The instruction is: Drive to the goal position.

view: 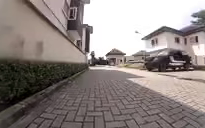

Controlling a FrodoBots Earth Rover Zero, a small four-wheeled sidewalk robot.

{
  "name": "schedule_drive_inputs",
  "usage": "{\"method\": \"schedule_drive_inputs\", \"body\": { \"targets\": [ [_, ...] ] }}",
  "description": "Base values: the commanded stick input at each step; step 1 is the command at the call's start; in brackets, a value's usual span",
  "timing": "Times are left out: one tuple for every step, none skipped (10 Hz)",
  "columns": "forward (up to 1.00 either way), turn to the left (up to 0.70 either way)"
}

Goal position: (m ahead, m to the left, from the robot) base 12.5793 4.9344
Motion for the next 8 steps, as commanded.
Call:
{"method": "schedule_drive_inputs", "body": {
  "targets": [
    [0.30, 0.00],
    [0.30, 0.00],
    [0.50, 0.00],
    [0.50, 0.00],
    [0.50, 0.00],
    [0.50, 0.00],
    [0.50, 0.00],
    [0.50, 0.00]
  ]
}}
